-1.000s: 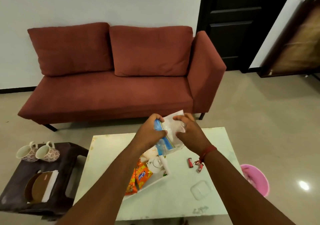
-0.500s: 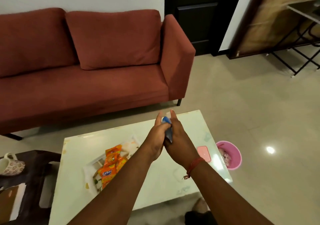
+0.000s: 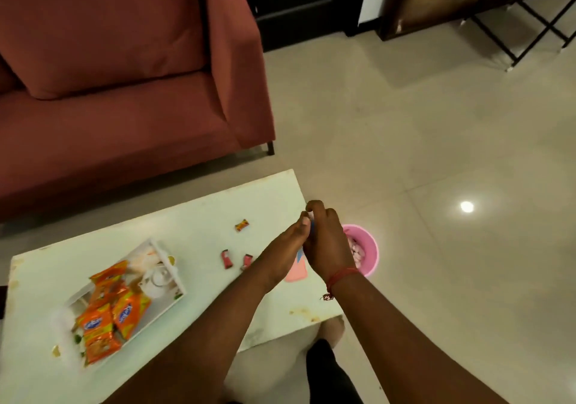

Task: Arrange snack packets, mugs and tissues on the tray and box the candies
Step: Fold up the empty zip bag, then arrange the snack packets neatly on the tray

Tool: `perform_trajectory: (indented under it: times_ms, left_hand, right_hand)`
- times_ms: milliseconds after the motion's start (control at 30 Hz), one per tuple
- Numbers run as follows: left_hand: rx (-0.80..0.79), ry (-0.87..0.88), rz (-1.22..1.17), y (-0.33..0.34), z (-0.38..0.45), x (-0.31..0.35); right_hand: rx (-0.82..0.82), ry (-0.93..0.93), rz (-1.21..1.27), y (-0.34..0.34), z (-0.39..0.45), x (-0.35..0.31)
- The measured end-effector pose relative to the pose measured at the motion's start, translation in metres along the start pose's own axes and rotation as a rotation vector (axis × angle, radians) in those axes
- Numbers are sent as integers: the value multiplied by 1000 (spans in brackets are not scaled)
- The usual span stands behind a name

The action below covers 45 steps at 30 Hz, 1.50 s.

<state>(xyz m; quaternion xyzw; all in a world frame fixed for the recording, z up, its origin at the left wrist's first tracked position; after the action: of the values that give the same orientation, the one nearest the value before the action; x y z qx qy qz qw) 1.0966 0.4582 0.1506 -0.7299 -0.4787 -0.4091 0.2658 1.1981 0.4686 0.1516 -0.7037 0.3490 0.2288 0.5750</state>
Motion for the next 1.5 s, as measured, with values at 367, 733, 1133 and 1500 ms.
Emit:
perform_trajectory:
  times_ms: [367, 733, 1133, 1500]
  left_hand:
    - [20, -182, 1187, 36, 130, -134]
    - [7, -199, 1424, 24, 157, -211]
    - [186, -178, 1374, -22, 83, -185]
    - [459, -157, 1239, -194, -128, -178]
  right_hand:
    - [-282, 418, -395, 50, 93, 281]
    - [-645, 614, -416, 137, 119, 382]
    - [-463, 286, -532, 133, 69, 242]
    - [-418, 13, -581, 223, -66, -14]
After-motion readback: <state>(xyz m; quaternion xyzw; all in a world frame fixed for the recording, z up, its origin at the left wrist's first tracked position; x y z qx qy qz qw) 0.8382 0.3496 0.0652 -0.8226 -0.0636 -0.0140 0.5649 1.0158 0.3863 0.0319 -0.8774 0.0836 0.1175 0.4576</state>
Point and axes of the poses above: each hand's wrist, its own z-axis towards the middle knuckle, its own y-axis out of the palm, x = y × z, the point moved 4 cm from there along z, towards the middle knuckle, and after that the axes turned 4 degrees about y, right-handed, at the moved point
